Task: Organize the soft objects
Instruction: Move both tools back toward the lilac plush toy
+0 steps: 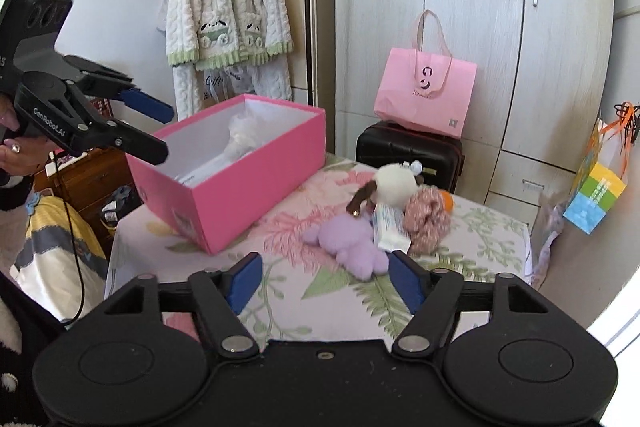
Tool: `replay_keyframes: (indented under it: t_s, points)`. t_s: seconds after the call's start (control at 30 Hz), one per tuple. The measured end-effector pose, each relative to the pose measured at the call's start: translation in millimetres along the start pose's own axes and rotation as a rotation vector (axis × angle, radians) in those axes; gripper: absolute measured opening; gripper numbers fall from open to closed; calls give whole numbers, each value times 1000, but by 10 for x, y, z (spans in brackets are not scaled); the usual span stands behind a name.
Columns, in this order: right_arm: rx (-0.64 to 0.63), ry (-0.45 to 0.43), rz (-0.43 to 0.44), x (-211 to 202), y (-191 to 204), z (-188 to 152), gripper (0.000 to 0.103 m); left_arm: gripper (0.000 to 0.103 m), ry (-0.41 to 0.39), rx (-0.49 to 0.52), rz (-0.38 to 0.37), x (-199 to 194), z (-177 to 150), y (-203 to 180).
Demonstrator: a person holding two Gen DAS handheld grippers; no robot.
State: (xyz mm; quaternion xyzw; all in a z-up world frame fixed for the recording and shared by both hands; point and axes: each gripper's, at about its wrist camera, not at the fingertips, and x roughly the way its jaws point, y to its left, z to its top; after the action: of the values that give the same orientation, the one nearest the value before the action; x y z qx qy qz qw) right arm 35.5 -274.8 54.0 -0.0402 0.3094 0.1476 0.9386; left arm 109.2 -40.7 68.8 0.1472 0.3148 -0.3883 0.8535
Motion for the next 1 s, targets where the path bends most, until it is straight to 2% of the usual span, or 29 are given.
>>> replay_keyframes:
  t_s: [0.13,0.3,0.47,0.57,0.77,0.9,1.0]
  points:
    - [-8,14,3,59,-11,-100,83,87,28,12,-23,224,4,-140]
    - [-19,23,13,263,-55,-141,84,88,52,-10,-47,530,57,-208]
    - [-5,25,33,563,-95,-216,84,91,38,-33,-48,854,106,-250]
    - [18,17,24,787,-137,-271,84,91,30,-50,-31,1065,95,-263]
    - [146,-59,-16,1235,-280,-478,84,91,48,-142,-14,1563,44,-169]
    - [157,-54,-38,1468,-294,-517,84,89,44,-177,66,1802,46,-96]
    - [158,-42,-40,1598,-299,-496,84,88,68,-197,94,1978,41,-66]
